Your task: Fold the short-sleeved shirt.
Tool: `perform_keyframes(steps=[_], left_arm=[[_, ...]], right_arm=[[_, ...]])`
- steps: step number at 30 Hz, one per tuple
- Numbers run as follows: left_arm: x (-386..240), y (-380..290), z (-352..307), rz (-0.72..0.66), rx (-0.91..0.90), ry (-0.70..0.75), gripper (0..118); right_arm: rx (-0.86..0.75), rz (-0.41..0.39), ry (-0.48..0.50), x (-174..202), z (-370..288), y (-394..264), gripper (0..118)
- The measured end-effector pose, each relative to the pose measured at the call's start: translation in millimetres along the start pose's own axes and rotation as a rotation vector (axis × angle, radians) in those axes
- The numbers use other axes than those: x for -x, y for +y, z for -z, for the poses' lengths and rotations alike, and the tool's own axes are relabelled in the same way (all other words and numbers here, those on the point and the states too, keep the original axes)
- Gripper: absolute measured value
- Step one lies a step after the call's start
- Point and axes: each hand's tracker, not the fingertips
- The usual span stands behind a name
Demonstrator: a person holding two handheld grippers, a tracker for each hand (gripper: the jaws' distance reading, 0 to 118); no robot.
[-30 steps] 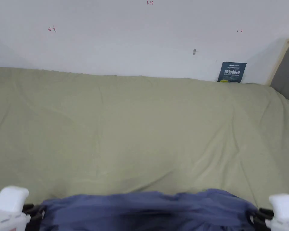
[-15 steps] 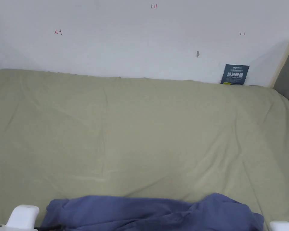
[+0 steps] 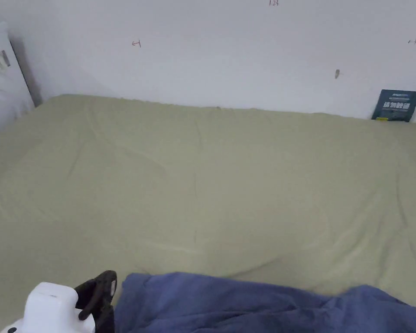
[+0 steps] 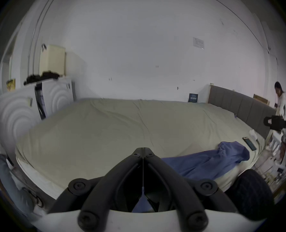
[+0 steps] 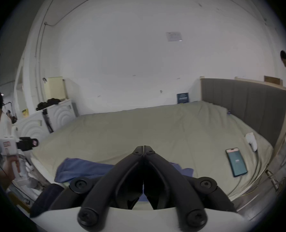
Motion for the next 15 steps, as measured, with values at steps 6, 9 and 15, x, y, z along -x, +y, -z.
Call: perform_keyframes(steps=[6,9,15], left_arm=[[59,-4,39,-0.220,0.196,-0.048,4],[108,-18,70,-0.259,0.310,-0.064,98],[167,-55,133,-0.685,0.514,-0.412,109]], right_arm=[[0.048,-0.042,0.008,12,9,0,0],[0.070,-0.026,0.009,12,13,-3,0],[0.112,-0.030,-0.021,21,23,-6,0]])
